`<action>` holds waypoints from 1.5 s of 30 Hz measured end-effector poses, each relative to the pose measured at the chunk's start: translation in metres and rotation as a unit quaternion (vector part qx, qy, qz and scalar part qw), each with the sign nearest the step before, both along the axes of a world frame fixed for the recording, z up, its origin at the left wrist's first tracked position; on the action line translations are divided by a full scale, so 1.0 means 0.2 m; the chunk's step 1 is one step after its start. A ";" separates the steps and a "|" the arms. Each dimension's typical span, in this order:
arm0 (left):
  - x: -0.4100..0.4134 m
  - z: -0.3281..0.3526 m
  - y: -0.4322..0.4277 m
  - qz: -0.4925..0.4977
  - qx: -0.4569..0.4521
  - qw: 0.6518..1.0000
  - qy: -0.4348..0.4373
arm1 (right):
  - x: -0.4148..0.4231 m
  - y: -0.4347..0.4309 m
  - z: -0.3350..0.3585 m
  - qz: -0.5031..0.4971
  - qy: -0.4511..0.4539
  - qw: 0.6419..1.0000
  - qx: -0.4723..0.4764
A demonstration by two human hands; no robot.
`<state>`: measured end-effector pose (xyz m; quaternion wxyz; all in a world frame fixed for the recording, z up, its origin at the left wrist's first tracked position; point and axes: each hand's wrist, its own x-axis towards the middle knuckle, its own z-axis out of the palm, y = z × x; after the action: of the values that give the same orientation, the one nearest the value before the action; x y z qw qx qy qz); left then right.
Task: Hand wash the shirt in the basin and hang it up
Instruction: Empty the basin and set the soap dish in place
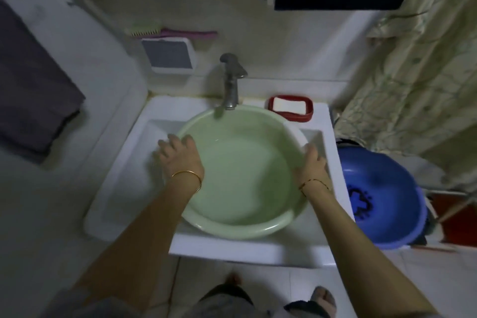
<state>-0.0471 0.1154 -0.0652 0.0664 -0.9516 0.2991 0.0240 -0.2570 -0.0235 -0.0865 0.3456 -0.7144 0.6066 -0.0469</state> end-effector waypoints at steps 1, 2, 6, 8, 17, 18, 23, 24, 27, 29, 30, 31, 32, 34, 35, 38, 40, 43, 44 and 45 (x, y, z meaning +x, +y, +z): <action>0.03 -0.02 0.03 0.010 0.003 1.000 0.010 | 0.00 0.02 -0.01 -0.034 0.000 0.999 -0.001; 0.06 -0.03 0.05 0.021 -0.007 0.999 0.028 | -0.01 0.03 -0.02 -0.056 0.005 0.998 -0.003; 0.15 -0.06 0.09 0.076 -0.087 0.979 0.167 | 0.00 0.05 -0.05 -0.076 0.022 0.996 -0.036; 0.17 -0.05 0.09 0.095 -0.108 0.972 0.184 | 0.01 0.04 -0.05 -0.082 0.028 0.995 -0.043; 0.20 0.08 0.09 0.157 -0.193 0.940 0.235 | -0.01 0.05 -0.09 -0.105 -0.059 0.992 -0.034; 0.20 0.11 0.09 0.158 -0.202 0.937 0.237 | 0.00 0.06 -0.10 -0.107 -0.067 0.992 -0.019; 0.20 0.23 0.13 0.134 -0.224 0.941 0.213 | 0.05 0.08 -0.17 -0.147 -0.128 0.979 0.060; 0.19 0.26 0.14 0.123 -0.226 0.944 0.208 | 0.07 0.09 -0.19 -0.153 -0.144 0.975 0.072; 0.17 0.32 0.14 0.090 -0.224 0.953 0.182 | 0.10 0.13 -0.27 -0.177 -0.166 0.963 0.116; 0.16 0.34 0.14 0.068 -0.218 0.960 0.164 | 0.10 0.16 -0.32 -0.181 -0.161 0.960 0.140; 0.15 0.35 0.14 0.063 -0.215 0.962 0.158 | 0.09 0.16 -0.33 -0.180 -0.160 0.960 0.145; 0.15 0.36 0.14 0.061 -0.213 0.963 0.156 | 0.09 0.16 -0.33 -0.180 -0.161 0.959 0.147; 0.14 0.36 0.14 0.060 -0.212 0.963 0.154 | 0.08 0.16 -0.34 -0.176 -0.164 0.960 0.143; 0.13 0.37 0.15 0.057 -0.210 0.964 0.154 | 0.07 0.14 -0.35 -0.160 -0.171 0.964 0.127; 0.13 0.38 0.15 0.055 -0.211 0.964 0.153 | 0.06 0.13 -0.35 -0.152 -0.170 0.967 0.117; 0.12 0.40 0.17 0.054 -0.215 0.964 0.150 | 0.06 0.13 -0.32 -0.100 -0.111 0.986 0.066; 0.11 0.41 0.18 0.059 -0.218 0.963 0.149 | 0.07 0.16 -0.27 -0.033 -0.021 0.999 0.028; 0.08 0.44 0.20 0.061 -0.225 0.961 0.149 | 0.14 0.27 -0.14 0.106 0.011 0.994 -0.002; 0.07 0.45 0.20 0.061 -0.228 0.960 0.150 | 0.17 0.31 -0.10 0.154 -0.016 0.988 -0.009; 0.06 0.45 0.20 0.061 -0.231 0.959 0.153 | 0.20 0.36 -0.04 0.189 -0.057 0.980 -0.009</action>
<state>-0.0345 0.1563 0.0252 -0.2033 -0.9426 0.2440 0.1032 -0.2166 0.0486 -0.0948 0.3754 -0.8157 0.4393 -0.0266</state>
